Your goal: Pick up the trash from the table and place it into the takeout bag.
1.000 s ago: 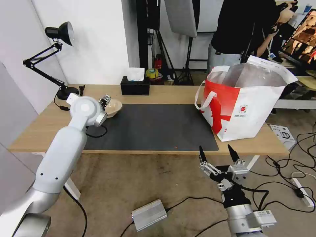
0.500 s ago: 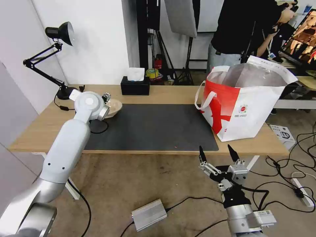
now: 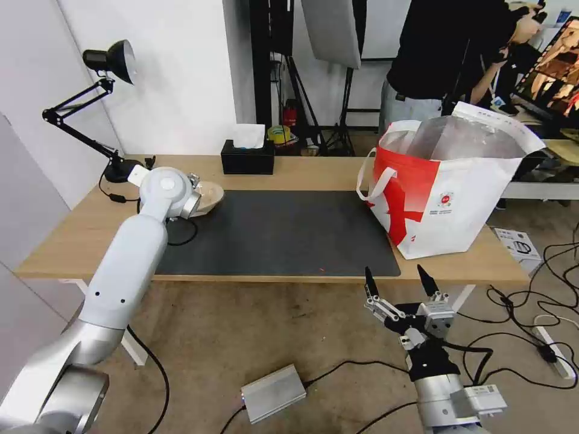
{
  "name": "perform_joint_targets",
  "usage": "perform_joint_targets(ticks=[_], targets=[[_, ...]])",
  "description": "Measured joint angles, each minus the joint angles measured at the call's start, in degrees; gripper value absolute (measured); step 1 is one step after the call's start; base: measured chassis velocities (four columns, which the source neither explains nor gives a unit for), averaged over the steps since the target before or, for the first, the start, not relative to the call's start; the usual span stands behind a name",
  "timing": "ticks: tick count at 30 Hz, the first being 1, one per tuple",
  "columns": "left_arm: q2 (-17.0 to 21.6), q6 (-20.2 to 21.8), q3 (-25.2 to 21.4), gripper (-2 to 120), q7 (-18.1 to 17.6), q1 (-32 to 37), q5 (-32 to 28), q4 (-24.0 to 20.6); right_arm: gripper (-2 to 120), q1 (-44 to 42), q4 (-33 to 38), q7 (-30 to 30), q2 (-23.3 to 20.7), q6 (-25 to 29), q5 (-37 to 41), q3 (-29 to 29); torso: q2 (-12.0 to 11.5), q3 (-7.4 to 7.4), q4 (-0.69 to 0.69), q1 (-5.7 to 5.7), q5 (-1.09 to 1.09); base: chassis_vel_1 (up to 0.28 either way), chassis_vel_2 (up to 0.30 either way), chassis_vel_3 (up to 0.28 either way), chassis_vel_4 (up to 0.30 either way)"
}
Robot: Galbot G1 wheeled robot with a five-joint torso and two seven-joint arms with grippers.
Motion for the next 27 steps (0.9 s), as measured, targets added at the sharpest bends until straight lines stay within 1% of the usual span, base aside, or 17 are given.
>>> perform_joint_targets(ticks=[3, 6, 8, 9, 11, 14, 19, 23, 27], targets=[[-0.2, 0.3, -0.2, 100, 0.0, -0.1, 0.8, 1.6, 100, 0.0, 0.0, 0.0, 0.0, 0.0, 0.0, 0.0, 0.0, 0.00, 0.00, 0.00, 0.00, 0.000, 0.000, 0.000, 0.000], [-0.2, 0.3, -0.3, 100, 0.0, -0.1, 1.0, 2.1, 100, 0.0, 0.0, 0.0, 0.0, 0.0, 0.0, 0.0, 0.0, 0.00, 0.00, 0.00, 0.00, 0.000, 0.000, 0.000, 0.000], [-0.3, 0.4, -0.6, 100, 0.6, -0.2, 1.1, 2.7, 100, 0.0, 0.0, 0.0, 0.0, 0.0, 0.0, 0.0, 0.0, 0.00, 0.01, 0.00, 0.00, 0.000, 0.000, 0.000, 0.000], [-0.4, 0.5, -0.8, 100, 1.4, -0.3, 1.2, 3.4, 100, 0.0, 0.0, 0.0, 0.0, 0.0, 0.0, 0.0, 0.0, 0.00, 0.00, 0.00, 0.00, 0.000, 0.000, 0.000, 0.000], [-0.5, 0.6, -0.9, 100, 1.7, -0.4, 1.2, 3.9, 100, 0.0, 0.0, 0.0, 0.0, 0.0, 0.0, 0.0, 0.0, 0.00, 0.00, 0.00, 0.00, 0.000, 0.000, 0.000, 0.000], [-1.3, 1.1, -1.0, 100, 2.3, -1.2, 1.5, 5.8, 100, 0.0, 0.0, 0.0, 0.0, 0.0, 0.0, 0.0, 0.0, 0.00, 0.00, 0.00, 0.00, 0.000, 0.000, 0.000, 0.000], [-2.3, 1.6, -1.1, 100, 3.2, -1.8, 1.8, 7.0, 100, 0.0, 0.0, 0.0, 0.0, 0.0, 0.0, 0.0, 0.0, 0.00, 0.00, 0.00, 0.00, 0.000, 0.000, 0.000, 0.000], [-3.8, 1.8, -1.1, 100, 4.2, -2.8, 2.7, 9.1, 100, 0.0, 0.0, 0.0, 0.0, 0.0, 0.0, 0.0, 0.0, 0.00, 0.00, 0.00, 0.00, 0.000, 0.000, 0.000, 0.000], [-4.1, 1.8, -1.1, 100, 4.8, -3.2, 3.0, 10.1, 100, 0.0, 0.0, 0.0, 0.0, 0.0, 0.0, 0.0, 0.0, 0.00, 0.00, 0.00, 0.00, 0.000, 0.000, 0.000, 0.000]])
